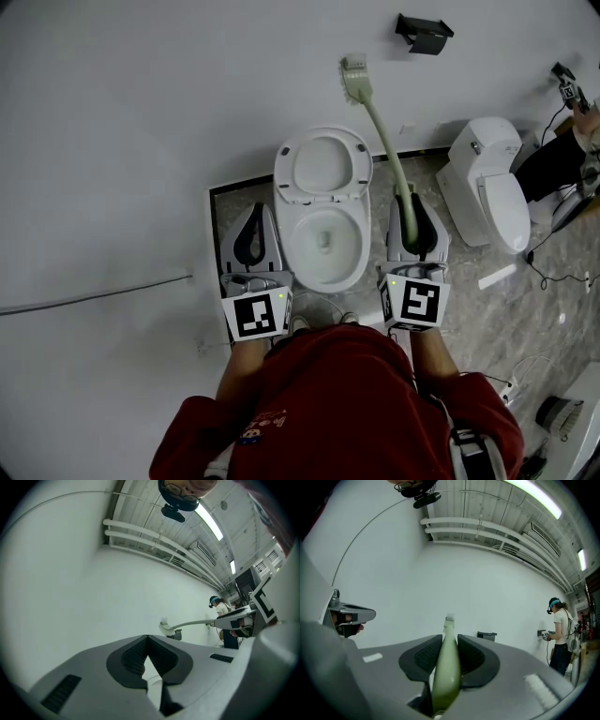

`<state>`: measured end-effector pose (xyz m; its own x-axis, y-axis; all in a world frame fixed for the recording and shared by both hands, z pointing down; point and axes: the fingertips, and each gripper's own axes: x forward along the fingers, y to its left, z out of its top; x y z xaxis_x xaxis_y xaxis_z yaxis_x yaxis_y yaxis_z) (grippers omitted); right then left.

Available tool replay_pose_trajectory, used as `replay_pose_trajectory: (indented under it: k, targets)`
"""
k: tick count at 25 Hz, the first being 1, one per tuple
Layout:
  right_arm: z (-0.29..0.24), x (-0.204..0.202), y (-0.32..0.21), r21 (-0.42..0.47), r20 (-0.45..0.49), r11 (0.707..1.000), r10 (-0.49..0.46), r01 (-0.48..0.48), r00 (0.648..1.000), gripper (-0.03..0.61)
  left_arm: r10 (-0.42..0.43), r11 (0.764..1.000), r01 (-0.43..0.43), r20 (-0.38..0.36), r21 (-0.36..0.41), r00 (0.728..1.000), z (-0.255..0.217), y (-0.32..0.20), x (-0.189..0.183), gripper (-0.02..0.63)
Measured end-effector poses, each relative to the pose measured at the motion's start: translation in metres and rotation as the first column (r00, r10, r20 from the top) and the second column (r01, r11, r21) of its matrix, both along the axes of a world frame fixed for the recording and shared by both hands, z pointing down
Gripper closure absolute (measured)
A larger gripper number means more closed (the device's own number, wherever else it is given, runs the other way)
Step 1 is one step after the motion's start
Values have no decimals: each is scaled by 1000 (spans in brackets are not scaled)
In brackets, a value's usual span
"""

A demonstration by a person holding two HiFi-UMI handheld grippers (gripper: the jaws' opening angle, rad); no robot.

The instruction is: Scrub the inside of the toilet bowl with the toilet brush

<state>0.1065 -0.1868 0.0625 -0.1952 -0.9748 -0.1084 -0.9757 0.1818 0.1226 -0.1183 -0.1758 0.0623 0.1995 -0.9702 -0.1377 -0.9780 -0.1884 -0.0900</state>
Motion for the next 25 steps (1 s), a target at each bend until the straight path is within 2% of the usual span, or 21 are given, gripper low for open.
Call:
replay_pose_trajectory:
  k: [6,25]
  targets:
    - [0,-3,2,-20,-35,1000,14,-15,999,466,3,1000,-3,2,-1,1000,1,3,-6,607]
    - [0,-4,-1,-34,-20,999,9,-10,1000,465,24,999,-24,2,-24,1000,0,-1,4,607]
